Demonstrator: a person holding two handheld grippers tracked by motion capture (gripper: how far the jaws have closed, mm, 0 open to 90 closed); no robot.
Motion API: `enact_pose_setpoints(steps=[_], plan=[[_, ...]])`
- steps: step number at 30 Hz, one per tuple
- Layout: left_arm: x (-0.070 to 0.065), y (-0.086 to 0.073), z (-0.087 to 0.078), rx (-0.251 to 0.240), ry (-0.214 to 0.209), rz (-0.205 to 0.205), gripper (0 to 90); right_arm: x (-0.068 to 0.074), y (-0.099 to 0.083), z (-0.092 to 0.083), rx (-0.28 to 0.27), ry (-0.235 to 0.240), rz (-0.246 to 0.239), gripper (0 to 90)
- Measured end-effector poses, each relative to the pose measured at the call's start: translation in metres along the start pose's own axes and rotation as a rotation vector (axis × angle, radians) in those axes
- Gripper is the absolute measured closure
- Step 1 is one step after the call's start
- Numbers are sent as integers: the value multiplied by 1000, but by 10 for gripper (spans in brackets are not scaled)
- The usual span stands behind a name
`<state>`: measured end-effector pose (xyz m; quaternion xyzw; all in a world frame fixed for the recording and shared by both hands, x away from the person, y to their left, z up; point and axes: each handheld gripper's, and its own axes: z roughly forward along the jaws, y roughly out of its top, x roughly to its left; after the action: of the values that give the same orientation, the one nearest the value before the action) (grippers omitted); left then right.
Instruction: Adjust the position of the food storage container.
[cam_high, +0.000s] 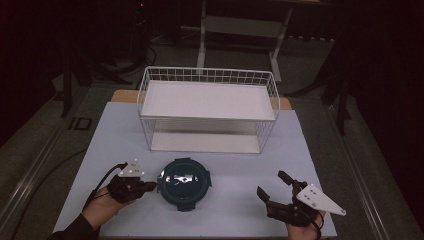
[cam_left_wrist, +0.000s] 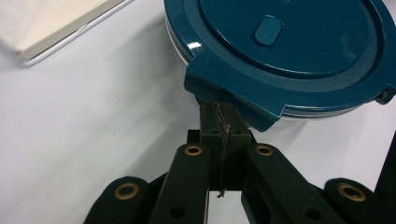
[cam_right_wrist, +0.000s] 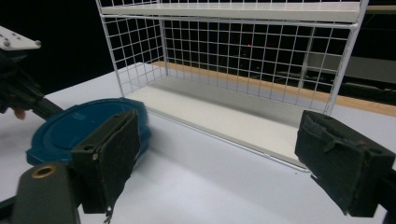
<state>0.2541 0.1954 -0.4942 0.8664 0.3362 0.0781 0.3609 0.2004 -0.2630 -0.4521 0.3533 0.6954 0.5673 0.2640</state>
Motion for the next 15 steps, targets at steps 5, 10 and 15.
enact_pose_setpoints(steps=[5,10,15], plan=[[-6,16,15,-2,-26,18,897,0,0,0,-2,1,0,139],[-14,34,28,-3,-58,47,897,1,0,0,3,4,0,139],[-22,46,41,-7,-88,63,897,1,-1,1,8,7,0,139]])
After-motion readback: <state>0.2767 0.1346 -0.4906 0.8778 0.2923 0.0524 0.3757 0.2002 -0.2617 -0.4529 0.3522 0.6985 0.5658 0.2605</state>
